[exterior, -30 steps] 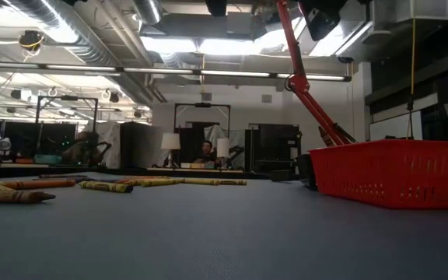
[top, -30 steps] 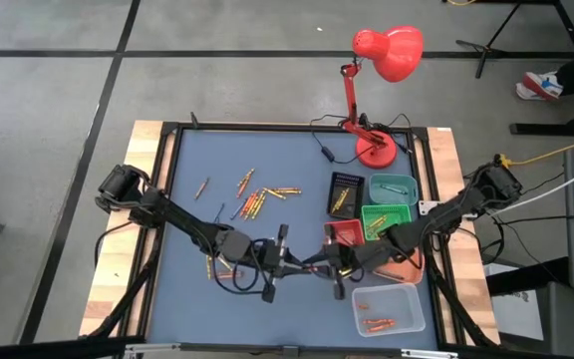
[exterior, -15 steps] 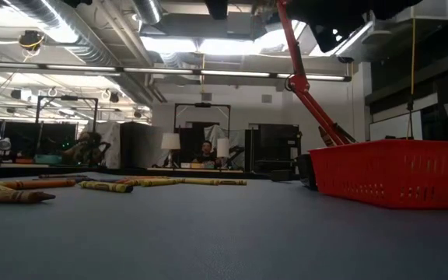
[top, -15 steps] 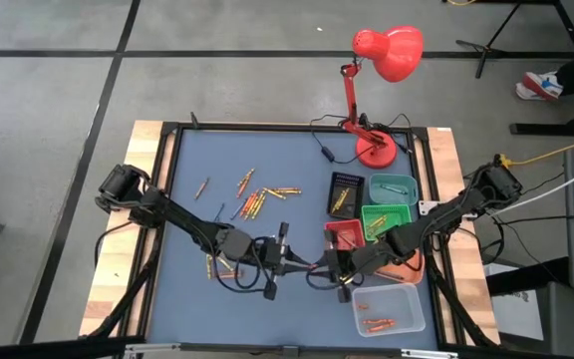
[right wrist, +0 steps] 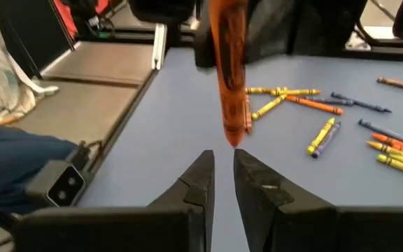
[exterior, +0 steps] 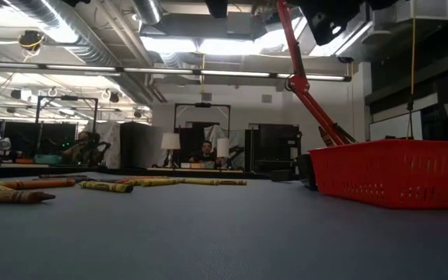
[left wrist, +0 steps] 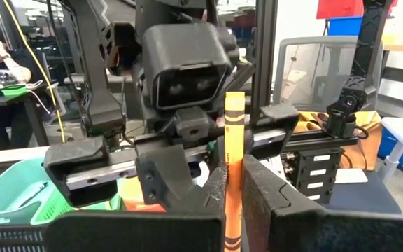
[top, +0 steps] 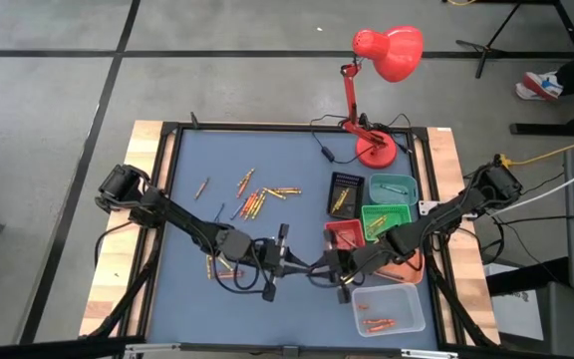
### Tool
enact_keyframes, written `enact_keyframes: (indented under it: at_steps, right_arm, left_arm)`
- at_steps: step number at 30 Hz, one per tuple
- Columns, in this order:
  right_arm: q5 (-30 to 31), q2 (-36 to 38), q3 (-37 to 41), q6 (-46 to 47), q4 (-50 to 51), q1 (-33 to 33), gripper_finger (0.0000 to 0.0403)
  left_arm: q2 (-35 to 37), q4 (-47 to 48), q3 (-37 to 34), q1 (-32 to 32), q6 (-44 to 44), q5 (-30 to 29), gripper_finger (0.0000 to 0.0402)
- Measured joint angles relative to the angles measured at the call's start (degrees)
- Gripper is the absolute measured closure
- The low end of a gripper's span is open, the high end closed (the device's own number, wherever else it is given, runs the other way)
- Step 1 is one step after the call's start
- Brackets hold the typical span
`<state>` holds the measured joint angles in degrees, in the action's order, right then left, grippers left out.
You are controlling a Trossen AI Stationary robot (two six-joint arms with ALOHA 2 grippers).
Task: Sort crayons
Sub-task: Put the orange crayon into the transparent bin
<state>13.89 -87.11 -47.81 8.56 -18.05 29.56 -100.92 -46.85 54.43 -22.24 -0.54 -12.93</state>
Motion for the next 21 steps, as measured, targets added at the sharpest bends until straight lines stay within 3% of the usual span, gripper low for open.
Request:
enact_keyframes:
  at_steps: [21]
  right_arm:
    - [0.61, 0.00, 0.00, -0.07, -1.17, -0.02, 0.0347]
  left_arm:
    - [0.02, 0.30, 0.07, 0.00, 0.01, 0.12, 0.0393]
